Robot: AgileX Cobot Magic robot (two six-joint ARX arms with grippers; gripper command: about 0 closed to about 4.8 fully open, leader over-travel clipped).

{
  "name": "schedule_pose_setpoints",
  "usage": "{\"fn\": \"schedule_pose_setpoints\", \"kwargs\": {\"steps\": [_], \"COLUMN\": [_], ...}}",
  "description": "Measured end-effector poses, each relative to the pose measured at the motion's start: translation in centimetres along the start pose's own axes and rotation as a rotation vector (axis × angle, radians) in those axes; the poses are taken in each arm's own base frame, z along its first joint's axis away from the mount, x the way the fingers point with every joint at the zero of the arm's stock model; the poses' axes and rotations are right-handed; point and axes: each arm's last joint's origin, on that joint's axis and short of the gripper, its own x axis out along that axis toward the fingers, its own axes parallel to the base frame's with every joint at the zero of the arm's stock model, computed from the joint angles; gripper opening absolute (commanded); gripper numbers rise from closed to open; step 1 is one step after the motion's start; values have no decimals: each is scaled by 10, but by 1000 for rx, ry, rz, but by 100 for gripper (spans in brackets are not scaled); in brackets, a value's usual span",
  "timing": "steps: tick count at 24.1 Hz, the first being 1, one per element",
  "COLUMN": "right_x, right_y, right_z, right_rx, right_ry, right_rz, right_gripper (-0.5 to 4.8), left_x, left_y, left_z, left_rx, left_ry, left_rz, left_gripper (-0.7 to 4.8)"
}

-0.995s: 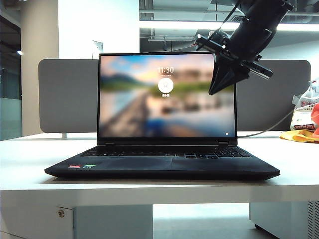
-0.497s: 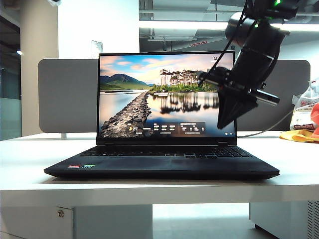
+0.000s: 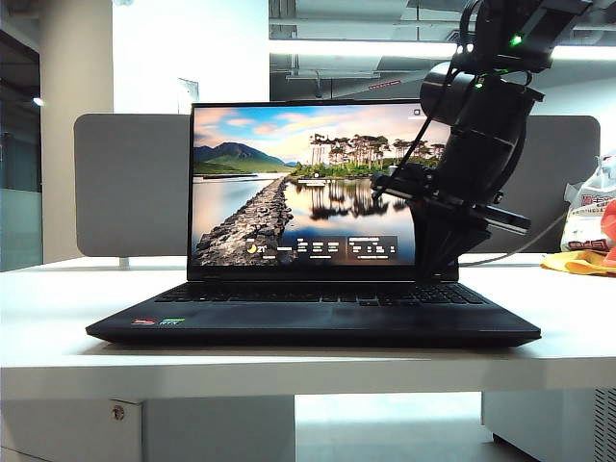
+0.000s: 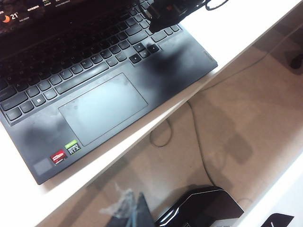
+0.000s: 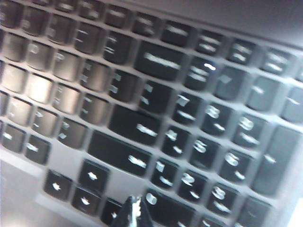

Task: Open the lid of the laptop and use the keypad to enter the password "123".

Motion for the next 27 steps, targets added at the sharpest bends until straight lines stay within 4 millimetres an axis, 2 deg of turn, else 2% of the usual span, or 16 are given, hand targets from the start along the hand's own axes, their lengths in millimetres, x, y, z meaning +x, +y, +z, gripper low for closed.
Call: {"fn": "schedule_pose_setpoints", "kwargs": {"steps": [4, 23, 27], "right_x": [9, 11, 18], "right_y": [-2, -4, -5], "right_z": [-1, 3, 3], "right_rx": [16, 18, 21], "right_ry": [23, -22, -4], "right_rz": [-2, -35, -36], "right_gripper": [-2, -2, -2], "left_x": [0, 0, -2], "left_y": [0, 0, 0], "left_z": [0, 0, 2], "left_rx": [1, 2, 2], "left_ry": [0, 0, -6], "left_rz": [0, 0, -1], "left_gripper": [-6, -6, -6]}}
